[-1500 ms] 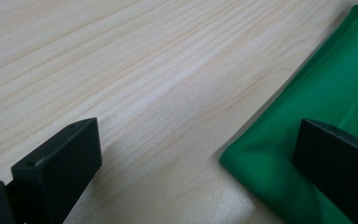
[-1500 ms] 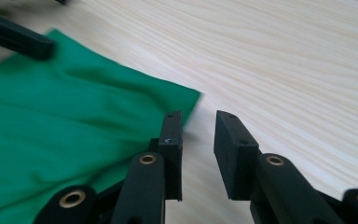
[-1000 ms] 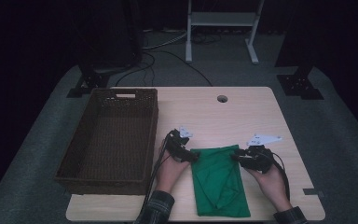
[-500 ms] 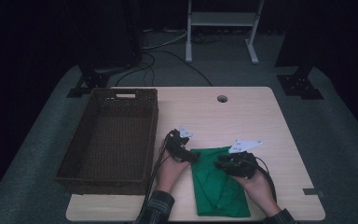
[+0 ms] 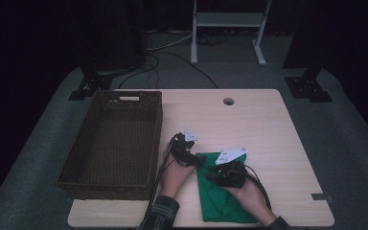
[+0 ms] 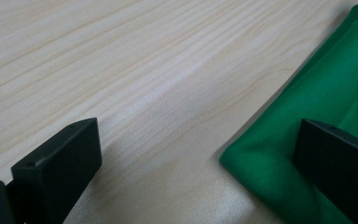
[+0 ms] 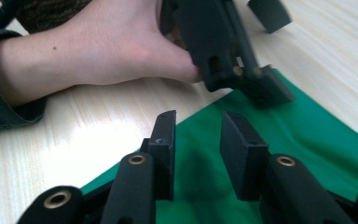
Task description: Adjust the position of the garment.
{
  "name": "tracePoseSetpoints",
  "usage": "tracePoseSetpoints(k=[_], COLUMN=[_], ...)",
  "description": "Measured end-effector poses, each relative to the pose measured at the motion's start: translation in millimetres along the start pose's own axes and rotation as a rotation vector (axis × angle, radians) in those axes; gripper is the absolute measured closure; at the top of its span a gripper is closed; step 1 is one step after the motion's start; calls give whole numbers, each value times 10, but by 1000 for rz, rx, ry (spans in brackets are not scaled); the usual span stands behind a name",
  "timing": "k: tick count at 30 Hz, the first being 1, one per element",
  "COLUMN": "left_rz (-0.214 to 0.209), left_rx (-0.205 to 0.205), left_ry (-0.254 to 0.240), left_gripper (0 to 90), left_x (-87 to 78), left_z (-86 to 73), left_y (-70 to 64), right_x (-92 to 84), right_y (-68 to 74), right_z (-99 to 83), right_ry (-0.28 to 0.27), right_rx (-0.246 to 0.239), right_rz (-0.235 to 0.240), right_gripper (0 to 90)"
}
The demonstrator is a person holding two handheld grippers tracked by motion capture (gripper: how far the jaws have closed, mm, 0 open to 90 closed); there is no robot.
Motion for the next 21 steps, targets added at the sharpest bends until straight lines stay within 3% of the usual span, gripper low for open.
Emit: tracePoseSetpoints(k=[6,11,13,21], left_rz=[0,0,-1,-3], left_rx=[0,-1,-1,0], left_ry=[1,0,1,0], left_gripper=[2,2,2,2], left_x=[-1,-1,-2,-2], left_z=[0,0,0,-1], left_y=[0,1,1,0], right_x=[173,258,260,193], right_y=[35,58,70,81], right_z=[-25,-99,-105,-85], right_ry=[50,88,92,71], right_rx=[-12,-33,-49,-61], right_rz=[10,24,28,29], right_gripper=[648,780,849,863])
Point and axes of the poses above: each handheld gripper's, and its own axes: x roughly forward along the jaws, z roughly out of its top, y roughly to its left, the point moved 8 cm from there along x, roughly forward along the jaws, and after that the axes turned 1 degree about -y, right-handed, at the moved point
